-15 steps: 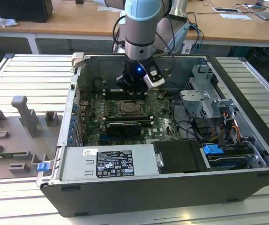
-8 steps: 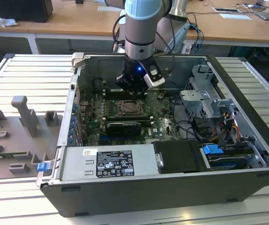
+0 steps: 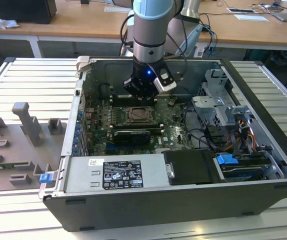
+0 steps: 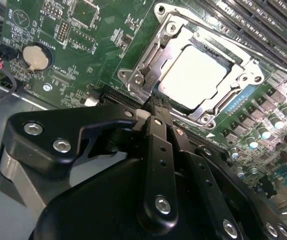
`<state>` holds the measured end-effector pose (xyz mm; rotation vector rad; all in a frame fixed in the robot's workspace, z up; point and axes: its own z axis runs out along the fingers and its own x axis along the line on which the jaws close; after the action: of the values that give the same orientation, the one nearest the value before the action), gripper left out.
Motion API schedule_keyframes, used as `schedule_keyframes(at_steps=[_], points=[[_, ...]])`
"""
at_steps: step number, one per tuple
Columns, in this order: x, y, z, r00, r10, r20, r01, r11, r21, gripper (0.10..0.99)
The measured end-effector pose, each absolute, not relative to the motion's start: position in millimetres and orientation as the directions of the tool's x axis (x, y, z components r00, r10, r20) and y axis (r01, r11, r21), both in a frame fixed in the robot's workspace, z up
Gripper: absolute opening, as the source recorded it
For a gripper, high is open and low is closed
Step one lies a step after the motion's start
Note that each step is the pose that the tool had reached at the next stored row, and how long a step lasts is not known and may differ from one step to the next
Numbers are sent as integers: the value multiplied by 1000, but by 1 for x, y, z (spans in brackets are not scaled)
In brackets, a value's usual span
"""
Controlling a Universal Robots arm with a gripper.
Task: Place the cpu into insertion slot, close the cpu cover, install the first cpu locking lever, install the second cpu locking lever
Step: 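Install the second cpu locking lever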
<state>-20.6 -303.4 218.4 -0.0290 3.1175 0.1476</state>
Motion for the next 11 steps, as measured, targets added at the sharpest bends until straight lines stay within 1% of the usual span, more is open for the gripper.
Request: schedule_keyframes(at_steps=[4,11], points=[[-21,-309,218,-1000,-17,-21,-19,995,94,106],[-21,-310,224,-1000,-18,-21,-19,995,94,106]])
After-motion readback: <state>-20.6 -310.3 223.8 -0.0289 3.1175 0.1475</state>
